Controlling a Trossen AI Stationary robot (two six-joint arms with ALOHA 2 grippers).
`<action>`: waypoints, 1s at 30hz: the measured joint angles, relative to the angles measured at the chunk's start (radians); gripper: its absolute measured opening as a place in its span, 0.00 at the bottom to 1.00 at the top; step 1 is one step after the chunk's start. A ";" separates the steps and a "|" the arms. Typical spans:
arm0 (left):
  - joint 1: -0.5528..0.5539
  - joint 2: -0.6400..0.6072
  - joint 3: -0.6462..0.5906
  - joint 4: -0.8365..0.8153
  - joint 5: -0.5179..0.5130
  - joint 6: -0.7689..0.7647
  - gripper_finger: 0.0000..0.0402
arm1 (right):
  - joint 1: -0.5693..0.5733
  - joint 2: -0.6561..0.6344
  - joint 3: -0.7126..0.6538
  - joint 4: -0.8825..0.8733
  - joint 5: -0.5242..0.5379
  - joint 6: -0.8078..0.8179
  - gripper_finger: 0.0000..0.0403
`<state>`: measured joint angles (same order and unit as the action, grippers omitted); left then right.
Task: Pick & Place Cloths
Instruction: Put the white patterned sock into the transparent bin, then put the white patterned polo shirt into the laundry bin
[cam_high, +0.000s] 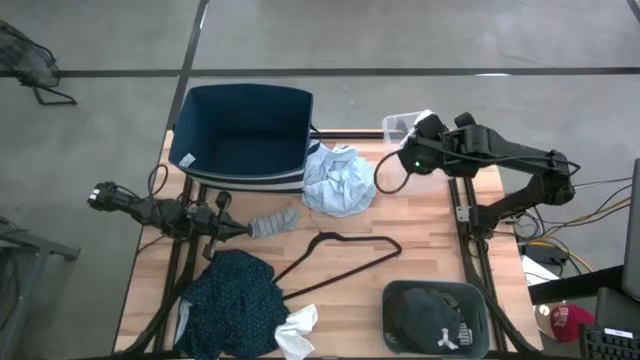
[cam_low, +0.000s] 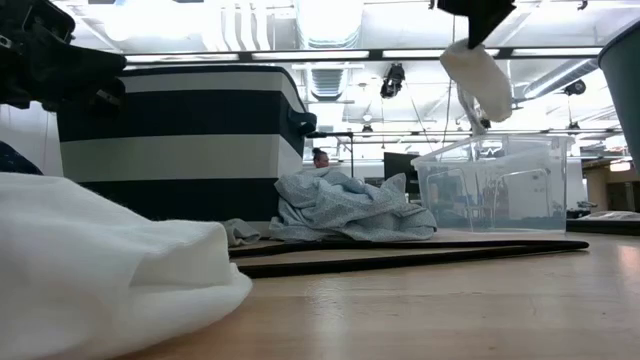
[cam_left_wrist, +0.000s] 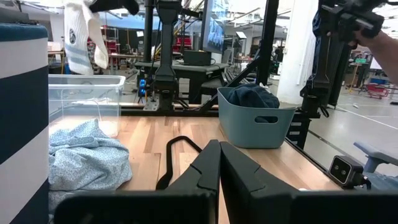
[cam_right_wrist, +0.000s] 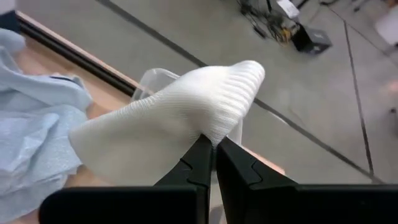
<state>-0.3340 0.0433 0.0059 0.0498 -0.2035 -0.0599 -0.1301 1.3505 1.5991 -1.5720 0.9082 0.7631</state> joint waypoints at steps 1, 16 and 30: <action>0.000 0.000 0.000 0.000 0.000 0.000 0.02 | -0.014 0.004 -0.001 0.000 -0.010 0.000 0.03; -0.001 0.000 0.000 0.000 0.000 0.000 0.02 | -0.205 0.104 -0.007 0.001 -0.263 0.040 0.11; 0.000 0.000 0.000 0.000 0.000 0.000 0.02 | -0.236 0.238 0.003 0.059 -0.353 -0.141 0.34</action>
<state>-0.3344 0.0433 0.0059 0.0502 -0.2031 -0.0597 -0.3659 1.5882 1.6020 -1.5135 0.5551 0.6225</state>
